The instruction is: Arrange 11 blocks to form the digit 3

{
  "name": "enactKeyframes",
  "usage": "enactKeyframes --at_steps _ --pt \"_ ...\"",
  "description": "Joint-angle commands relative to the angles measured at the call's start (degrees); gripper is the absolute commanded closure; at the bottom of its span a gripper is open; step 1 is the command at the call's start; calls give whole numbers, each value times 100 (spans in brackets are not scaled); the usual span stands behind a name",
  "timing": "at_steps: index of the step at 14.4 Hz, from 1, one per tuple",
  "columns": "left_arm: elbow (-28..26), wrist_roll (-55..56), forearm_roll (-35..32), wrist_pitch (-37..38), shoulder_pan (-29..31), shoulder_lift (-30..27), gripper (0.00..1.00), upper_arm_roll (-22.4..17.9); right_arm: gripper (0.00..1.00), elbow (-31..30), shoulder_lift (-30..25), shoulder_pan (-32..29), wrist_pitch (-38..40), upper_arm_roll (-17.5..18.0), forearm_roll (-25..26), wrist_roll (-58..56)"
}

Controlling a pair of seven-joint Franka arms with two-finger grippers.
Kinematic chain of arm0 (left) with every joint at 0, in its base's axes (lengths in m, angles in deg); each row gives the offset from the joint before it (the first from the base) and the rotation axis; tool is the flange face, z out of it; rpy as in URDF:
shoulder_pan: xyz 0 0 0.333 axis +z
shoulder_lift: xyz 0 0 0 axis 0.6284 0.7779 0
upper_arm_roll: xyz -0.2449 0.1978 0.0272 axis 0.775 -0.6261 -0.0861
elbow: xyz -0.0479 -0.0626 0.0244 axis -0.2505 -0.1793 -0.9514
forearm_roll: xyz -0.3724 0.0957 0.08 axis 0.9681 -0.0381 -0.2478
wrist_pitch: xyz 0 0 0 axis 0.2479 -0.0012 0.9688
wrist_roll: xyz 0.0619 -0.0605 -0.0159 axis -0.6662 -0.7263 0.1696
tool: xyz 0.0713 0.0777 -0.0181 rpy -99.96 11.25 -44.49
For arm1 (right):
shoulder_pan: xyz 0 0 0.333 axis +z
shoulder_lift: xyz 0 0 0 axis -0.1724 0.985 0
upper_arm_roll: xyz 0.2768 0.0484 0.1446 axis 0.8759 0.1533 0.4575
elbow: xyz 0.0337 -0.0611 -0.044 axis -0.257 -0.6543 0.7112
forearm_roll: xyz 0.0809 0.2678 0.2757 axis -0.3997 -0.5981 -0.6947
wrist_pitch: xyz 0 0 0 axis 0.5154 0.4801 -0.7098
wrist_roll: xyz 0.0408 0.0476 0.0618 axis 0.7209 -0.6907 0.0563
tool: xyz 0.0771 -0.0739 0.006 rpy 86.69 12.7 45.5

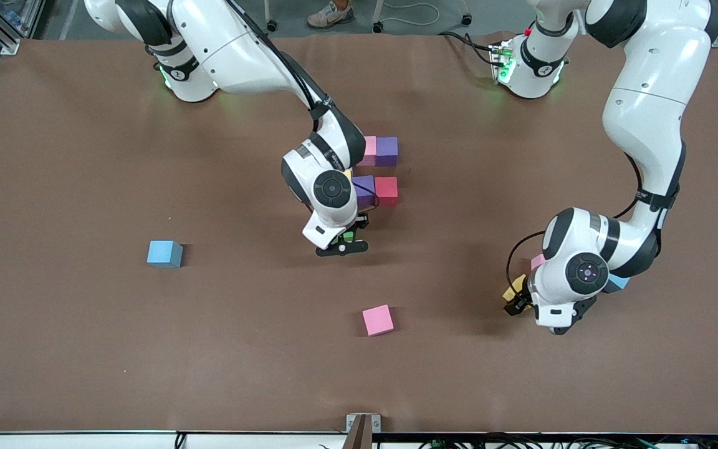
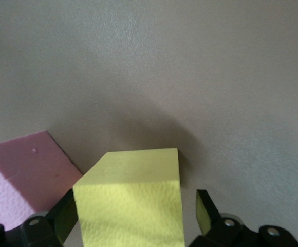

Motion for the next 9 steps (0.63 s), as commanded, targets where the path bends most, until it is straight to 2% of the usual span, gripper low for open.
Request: enactKeyframes --at_steps 1,7,8,9 --pt "58 4 56 -62 -25 49 20 -13 100 114 132 62 -128 -33 30 91" --pt "58 74 82 -45 -86 -4 70 -4 99 61 106 53 -67 -33 101 74" --pt "58 74 82 -1 -87 -65 75 13 99 18 106 53 -75 -33 101 74" --pt "58 83 82 42 -69 -196 75 48 99 -18 106 62 -75 -41 101 83"
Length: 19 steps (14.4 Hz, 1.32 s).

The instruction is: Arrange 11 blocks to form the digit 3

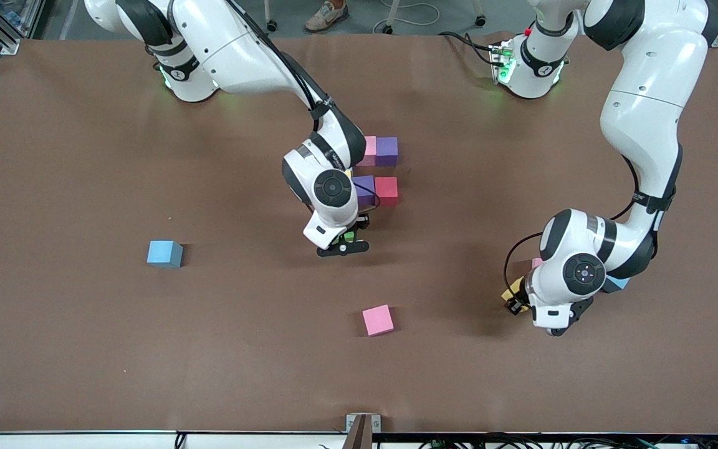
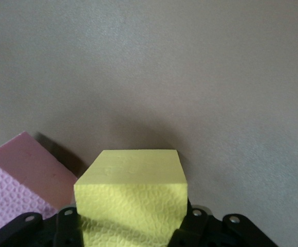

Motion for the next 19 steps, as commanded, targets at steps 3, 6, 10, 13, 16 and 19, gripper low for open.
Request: enactKeyframes --at_steps 3,6,10,13,16,19 --pt "-1 145 91 713 -28 -532 80 285 99 -106 80 61 -14 -42 83 99" --pt "-10 574 91 943 -36 -788 81 610 98 -159 71 70 -5 -42 83 108" --pt "-19 2233 73 1049 -150 -762 81 1217 98 -177 71 114 4 -33 83 186" --pt "-19 2763 91 1032 -458 -700 81 1227 98 -177 63 123 47 -33 83 204" --pt "-28 3298 152 962 -659 -595 81 1227 98 -177 63 123 74 -33 75 283" --pt "-71 3738 161 821 -704 -489 81 1218 98 -177 54 123 83 -33 83 292"
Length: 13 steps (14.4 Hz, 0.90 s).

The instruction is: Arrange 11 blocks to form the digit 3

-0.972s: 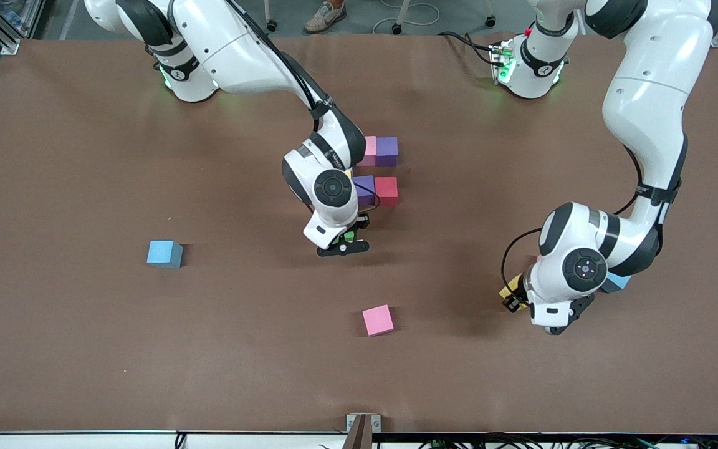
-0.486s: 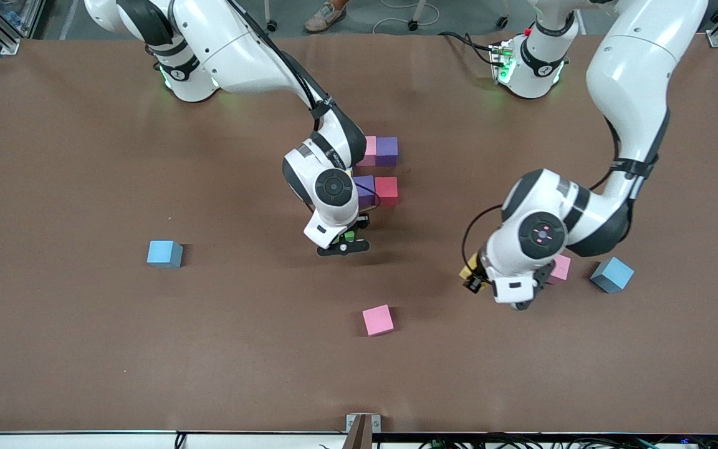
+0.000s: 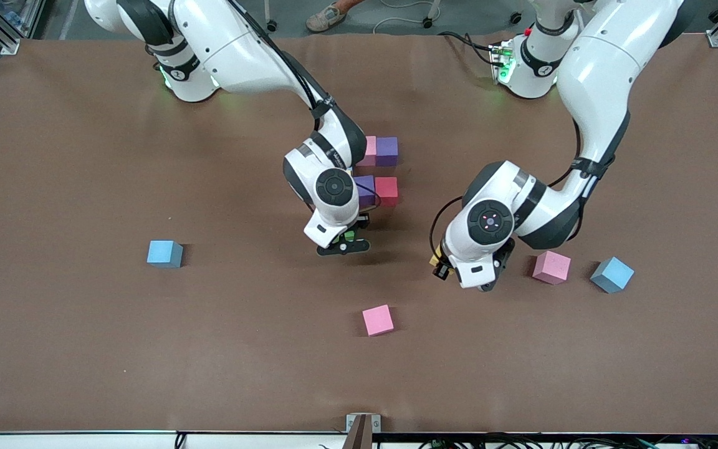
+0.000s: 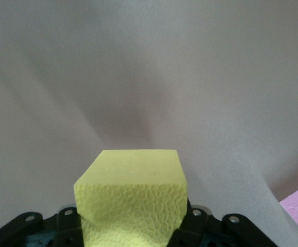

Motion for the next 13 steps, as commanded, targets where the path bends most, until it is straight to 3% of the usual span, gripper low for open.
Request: enactKeyframes --at_steps 1,13 --pt "-46 477 119 -107 -22 25 81 3 98 -167 54 92 55 -29 39 145" --pt "-126 937 154 -116 -233 68 81 3 96 -167 54 92 160 -38 39 92"
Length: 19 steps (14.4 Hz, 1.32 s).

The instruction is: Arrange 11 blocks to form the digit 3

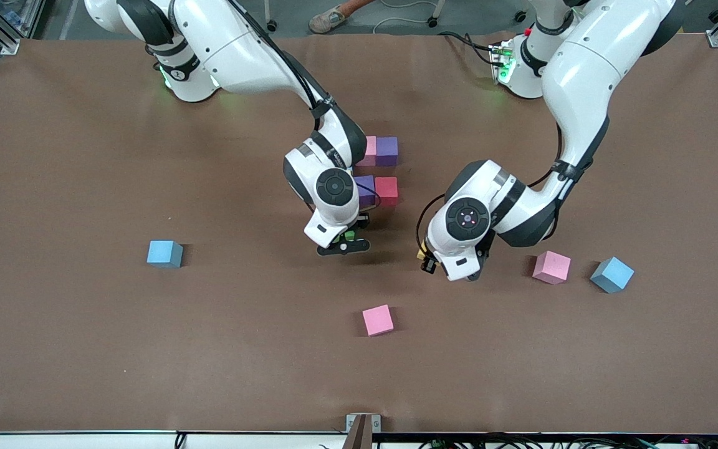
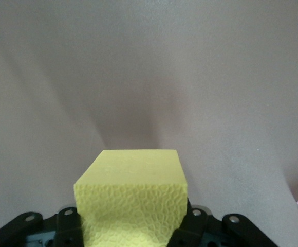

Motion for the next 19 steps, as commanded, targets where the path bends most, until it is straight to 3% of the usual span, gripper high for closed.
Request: enactKeyframes --at_steps 1,19 --pt "-52 156 133 -45 -8 -39 81 0 96 -170 54 88 155 -37 33 114" --pt "-43 711 177 -45 -114 58 79 0 96 -135 81 167 -65 -37 15 281"
